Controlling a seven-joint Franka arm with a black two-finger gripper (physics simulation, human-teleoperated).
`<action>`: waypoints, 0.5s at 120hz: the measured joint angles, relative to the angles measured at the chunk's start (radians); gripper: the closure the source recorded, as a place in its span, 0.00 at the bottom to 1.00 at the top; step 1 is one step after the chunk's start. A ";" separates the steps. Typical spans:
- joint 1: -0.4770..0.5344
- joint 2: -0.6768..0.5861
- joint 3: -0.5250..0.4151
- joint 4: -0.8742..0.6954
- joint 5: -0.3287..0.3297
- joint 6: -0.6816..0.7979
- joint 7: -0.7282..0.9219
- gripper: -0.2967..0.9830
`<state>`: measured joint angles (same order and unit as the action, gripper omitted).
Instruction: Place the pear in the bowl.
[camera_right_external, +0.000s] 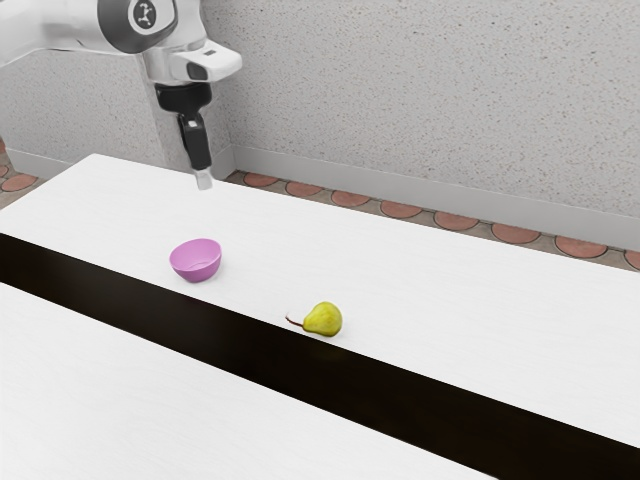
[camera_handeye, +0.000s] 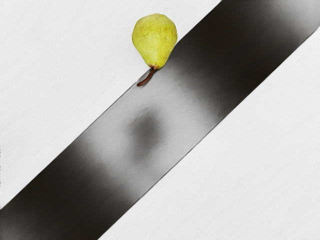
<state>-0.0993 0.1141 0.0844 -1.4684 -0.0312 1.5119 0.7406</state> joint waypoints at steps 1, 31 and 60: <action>0.000 0.000 0.000 0.000 0.000 0.001 0.003 0.23; -0.001 0.004 0.000 0.000 0.001 0.012 0.085 0.23; -0.052 0.105 -0.002 0.026 -0.023 0.020 0.080 0.23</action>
<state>-0.1509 0.2194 0.0819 -1.4420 -0.0541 1.5323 0.8211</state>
